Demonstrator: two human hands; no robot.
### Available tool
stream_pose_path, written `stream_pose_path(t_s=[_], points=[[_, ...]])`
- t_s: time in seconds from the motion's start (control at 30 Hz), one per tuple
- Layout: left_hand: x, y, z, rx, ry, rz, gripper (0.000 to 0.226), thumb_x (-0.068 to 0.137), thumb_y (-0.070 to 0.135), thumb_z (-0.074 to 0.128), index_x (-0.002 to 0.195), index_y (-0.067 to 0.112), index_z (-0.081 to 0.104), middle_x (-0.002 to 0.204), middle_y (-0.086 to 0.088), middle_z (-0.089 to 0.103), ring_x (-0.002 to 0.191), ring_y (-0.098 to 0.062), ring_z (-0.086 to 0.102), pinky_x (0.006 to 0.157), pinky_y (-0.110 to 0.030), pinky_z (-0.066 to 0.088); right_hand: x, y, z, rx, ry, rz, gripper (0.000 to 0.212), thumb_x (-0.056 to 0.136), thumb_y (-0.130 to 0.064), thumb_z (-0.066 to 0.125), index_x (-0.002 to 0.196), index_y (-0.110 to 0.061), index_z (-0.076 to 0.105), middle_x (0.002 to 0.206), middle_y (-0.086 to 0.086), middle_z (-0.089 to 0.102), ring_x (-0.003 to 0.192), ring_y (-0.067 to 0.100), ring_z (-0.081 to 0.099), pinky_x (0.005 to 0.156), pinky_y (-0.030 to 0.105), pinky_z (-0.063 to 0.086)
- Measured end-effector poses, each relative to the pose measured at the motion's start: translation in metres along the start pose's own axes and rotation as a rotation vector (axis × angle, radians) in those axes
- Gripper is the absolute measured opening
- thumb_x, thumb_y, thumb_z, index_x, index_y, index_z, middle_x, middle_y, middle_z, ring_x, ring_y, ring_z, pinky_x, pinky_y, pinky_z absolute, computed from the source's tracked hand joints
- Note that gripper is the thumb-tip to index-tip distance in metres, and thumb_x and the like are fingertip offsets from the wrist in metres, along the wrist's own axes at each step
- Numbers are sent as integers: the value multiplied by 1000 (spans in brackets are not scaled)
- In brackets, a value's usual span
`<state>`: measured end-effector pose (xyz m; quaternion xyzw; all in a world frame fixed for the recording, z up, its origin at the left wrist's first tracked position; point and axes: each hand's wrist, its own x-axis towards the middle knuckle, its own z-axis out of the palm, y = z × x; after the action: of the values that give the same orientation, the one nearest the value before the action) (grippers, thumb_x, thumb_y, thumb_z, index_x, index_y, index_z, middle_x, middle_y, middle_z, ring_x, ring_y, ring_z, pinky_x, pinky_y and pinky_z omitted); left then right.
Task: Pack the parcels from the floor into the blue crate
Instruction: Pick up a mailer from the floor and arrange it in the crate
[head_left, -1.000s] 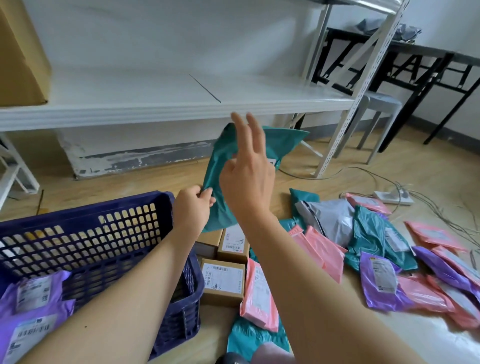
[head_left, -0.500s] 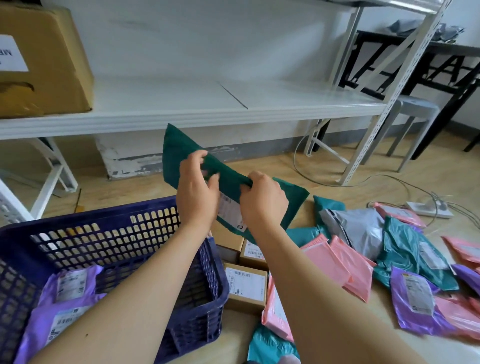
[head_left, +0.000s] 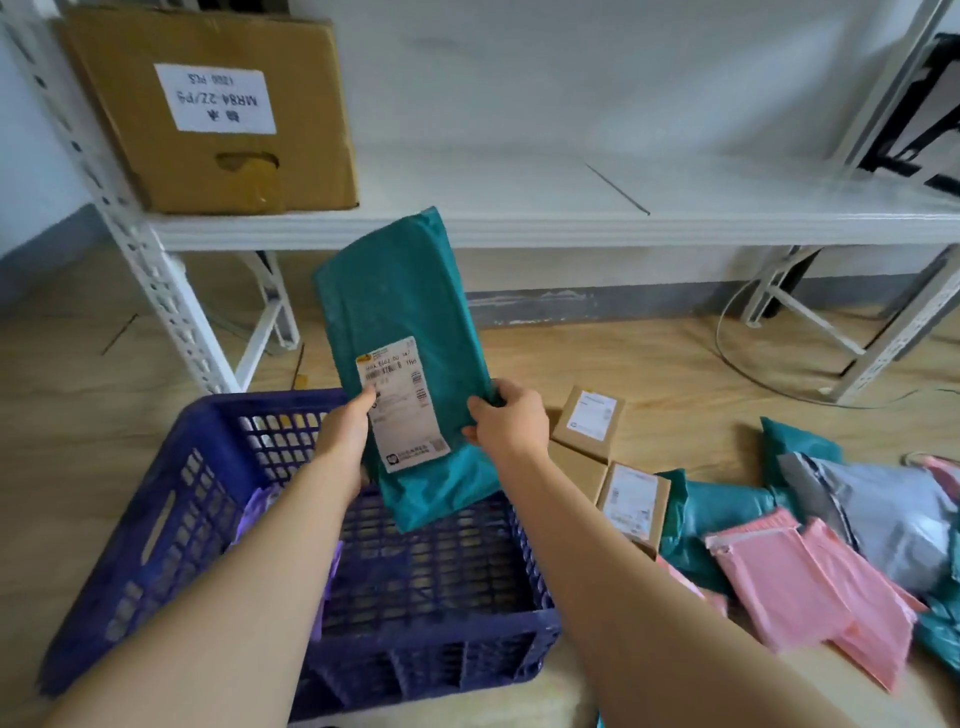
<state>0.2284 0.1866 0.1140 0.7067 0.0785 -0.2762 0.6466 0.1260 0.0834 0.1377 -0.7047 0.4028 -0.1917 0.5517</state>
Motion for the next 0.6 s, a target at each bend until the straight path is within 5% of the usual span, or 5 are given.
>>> stream_pose_path(t_s=[0.13, 0.3, 0.6], points=[[41, -18, -53, 79, 99, 2, 48, 78, 48, 60, 110, 12, 63, 117, -10, 65, 107, -32, 61, 98, -44, 46, -2, 16, 49, -197, -131, -7, 13, 89, -11, 55, 98, -17, 62, 96, 5, 68, 88, 28, 67, 80, 44, 57], [46, -31, -92, 175, 93, 66, 15, 92, 19, 53, 103, 14, 62, 89, -10, 66, 73, -26, 59, 60, -28, 42, -1, 41, 97, -381, -256, 60, 27, 84, -7, 50, 104, -22, 61, 95, 5, 69, 84, 29, 69, 77, 43, 58], [77, -79, -157, 691, 120, 5, 33, 95, 21, 49, 126, 16, 43, 103, -4, 51, 90, -23, 50, 76, -30, 37, -1, 96, 170, -805, -625, 49, 38, 91, -13, 48, 128, -14, 41, 121, 11, 59, 105, 31, 60, 83, 36, 51]])
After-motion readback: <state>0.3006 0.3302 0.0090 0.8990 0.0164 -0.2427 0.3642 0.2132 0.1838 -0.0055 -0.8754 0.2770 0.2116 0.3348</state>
